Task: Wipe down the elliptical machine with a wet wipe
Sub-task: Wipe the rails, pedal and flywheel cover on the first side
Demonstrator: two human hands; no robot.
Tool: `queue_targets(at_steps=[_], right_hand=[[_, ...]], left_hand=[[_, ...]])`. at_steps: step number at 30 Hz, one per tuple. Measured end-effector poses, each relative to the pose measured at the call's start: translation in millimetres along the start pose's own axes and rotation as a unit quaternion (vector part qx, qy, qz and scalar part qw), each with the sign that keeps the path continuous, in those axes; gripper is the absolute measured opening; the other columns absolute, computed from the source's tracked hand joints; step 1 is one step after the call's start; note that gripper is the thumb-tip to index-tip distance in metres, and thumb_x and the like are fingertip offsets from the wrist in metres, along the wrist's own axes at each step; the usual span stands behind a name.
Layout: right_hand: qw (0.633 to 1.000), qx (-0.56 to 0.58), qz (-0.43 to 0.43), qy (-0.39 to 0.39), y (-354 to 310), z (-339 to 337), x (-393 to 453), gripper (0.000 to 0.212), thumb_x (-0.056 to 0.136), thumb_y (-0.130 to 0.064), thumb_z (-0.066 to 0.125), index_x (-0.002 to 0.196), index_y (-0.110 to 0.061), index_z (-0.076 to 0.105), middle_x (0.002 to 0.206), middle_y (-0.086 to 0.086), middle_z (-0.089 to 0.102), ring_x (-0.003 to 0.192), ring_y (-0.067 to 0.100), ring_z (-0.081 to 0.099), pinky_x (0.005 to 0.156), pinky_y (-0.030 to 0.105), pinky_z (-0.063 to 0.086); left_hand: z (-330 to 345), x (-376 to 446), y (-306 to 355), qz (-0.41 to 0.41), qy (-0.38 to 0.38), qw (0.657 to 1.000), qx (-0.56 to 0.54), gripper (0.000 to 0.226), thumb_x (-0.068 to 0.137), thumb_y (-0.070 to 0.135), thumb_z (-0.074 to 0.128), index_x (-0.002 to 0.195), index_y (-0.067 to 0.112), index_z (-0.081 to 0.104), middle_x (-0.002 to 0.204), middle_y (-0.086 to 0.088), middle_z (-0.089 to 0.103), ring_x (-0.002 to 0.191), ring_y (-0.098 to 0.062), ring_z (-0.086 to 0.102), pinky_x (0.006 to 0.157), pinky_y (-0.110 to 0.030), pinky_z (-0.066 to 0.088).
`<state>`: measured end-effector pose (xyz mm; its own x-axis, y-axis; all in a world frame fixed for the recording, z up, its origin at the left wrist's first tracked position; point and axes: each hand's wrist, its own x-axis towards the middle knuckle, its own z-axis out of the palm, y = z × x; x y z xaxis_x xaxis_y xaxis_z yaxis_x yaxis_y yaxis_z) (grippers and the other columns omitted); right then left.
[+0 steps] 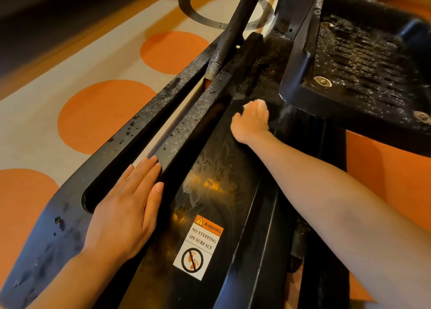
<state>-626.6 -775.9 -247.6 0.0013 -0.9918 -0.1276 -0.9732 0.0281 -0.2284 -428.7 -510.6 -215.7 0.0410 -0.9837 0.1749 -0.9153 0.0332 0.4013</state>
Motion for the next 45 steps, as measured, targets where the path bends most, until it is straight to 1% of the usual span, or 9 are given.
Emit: queue_targets(at_steps=[2, 11, 16, 18, 21, 25, 33, 38, 45], right_hand=[[0.996, 0.029, -0.079, -0.002, -17, 4, -4, 0.047, 0.100, -0.030, 0.036, 0.138, -0.004, 0.045, 0.146, 0.013, 0.034, 0.137, 0.030, 0.030, 0.115, 0.041, 0.029], [0.973, 0.161, -0.123, -0.107, -32, 13, -12, 0.055, 0.103, -0.016, 0.015, 0.155, -0.004, -0.001, 0.163, 0.011, -0.009, 0.149, 0.018, -0.012, 0.121, 0.034, -0.007], [0.891, 0.430, -0.097, -0.109, -58, 2, -9, 0.054, 0.106, -0.020, 0.018, 0.155, -0.011, -0.005, 0.162, 0.002, -0.019, 0.147, 0.010, -0.018, 0.119, 0.033, -0.006], [0.875, 0.465, -0.085, -0.104, -63, -1, -3, 0.053, 0.108, -0.024, 0.018, 0.155, -0.012, -0.005, 0.161, -0.001, -0.020, 0.147, 0.010, -0.018, 0.119, 0.034, -0.004], [0.920, 0.381, -0.053, -0.083, -74, 0, 0, 0.057, 0.108, -0.031, 0.015, 0.153, -0.009, -0.011, 0.160, 0.003, -0.025, 0.146, 0.012, -0.023, 0.118, 0.032, -0.009], [0.936, 0.341, -0.028, -0.086, -71, 9, -7, 0.060, 0.107, -0.035, 0.013, 0.153, -0.006, -0.013, 0.160, 0.007, -0.023, 0.147, 0.015, -0.021, 0.119, 0.032, -0.012], [0.952, 0.242, -0.143, -0.118, -50, 21, -75, 0.055, 0.106, -0.026, 0.013, 0.155, -0.006, -0.003, 0.163, 0.007, -0.012, 0.148, 0.014, -0.015, 0.122, 0.035, -0.003], [0.951, 0.189, -0.220, -0.105, -37, 18, -123, 0.052, 0.107, -0.020, 0.020, 0.155, -0.010, 0.000, 0.163, 0.005, -0.009, 0.149, 0.012, -0.012, 0.116, 0.023, -0.008], [0.945, 0.122, -0.287, -0.103, -6, 9, -132, 0.044, 0.107, -0.026, 0.030, 0.150, -0.017, 0.035, 0.162, -0.002, 0.017, 0.148, 0.013, 0.016, 0.114, 0.036, 0.027]], left_hand=[[0, 0, 0, -0.002, -0.003, 1.000, -0.001, 0.063, 0.104, 0.053, 0.016, 0.147, 0.016, 0.043, 0.153, 0.002, 0.041, 0.146, -0.010, 0.028, 0.120, -0.036, 0.023], [0, -1, 0, -0.001, -0.006, 1.000, -0.003, 0.064, 0.104, 0.054, 0.015, 0.147, 0.016, 0.043, 0.153, 0.001, 0.042, 0.145, -0.013, 0.029, 0.119, -0.041, 0.024], [-1, 0, 1, -0.007, -0.005, 1.000, -0.004, 0.064, 0.103, 0.055, 0.015, 0.148, 0.017, 0.041, 0.153, 0.002, 0.041, 0.145, -0.012, 0.029, 0.120, -0.038, 0.022], [-1, 0, 2, -0.009, -0.006, 1.000, -0.002, 0.063, 0.103, 0.055, 0.015, 0.148, 0.018, 0.040, 0.152, 0.002, 0.042, 0.145, -0.015, 0.031, 0.118, -0.043, 0.023], [-1, 0, 1, -0.011, -0.011, 1.000, 0.002, 0.063, 0.103, 0.054, 0.015, 0.148, 0.018, 0.040, 0.153, 0.002, 0.041, 0.146, -0.015, 0.031, 0.119, -0.042, 0.023], [-1, 0, 1, -0.010, -0.009, 1.000, 0.001, 0.064, 0.103, 0.055, 0.015, 0.148, 0.017, 0.041, 0.153, 0.002, 0.041, 0.145, -0.015, 0.031, 0.119, -0.043, 0.023], [1, 1, 0, 0.005, 0.002, 1.000, 0.011, 0.062, 0.103, 0.051, 0.017, 0.147, 0.015, 0.042, 0.152, 0.001, 0.042, 0.144, -0.009, 0.027, 0.120, -0.035, 0.021], [0, 3, 1, 0.020, 0.002, 1.000, 0.024, 0.064, 0.103, 0.050, 0.017, 0.146, 0.010, 0.046, 0.151, -0.006, 0.045, 0.142, -0.013, 0.029, 0.118, -0.040, 0.021], [-8, 3, -2, 0.033, -0.032, 0.997, 0.057, 0.070, 0.101, 0.054, 0.013, 0.149, 0.011, 0.040, 0.155, -0.005, 0.039, 0.143, -0.009, 0.022, 0.119, -0.032, 0.013]])
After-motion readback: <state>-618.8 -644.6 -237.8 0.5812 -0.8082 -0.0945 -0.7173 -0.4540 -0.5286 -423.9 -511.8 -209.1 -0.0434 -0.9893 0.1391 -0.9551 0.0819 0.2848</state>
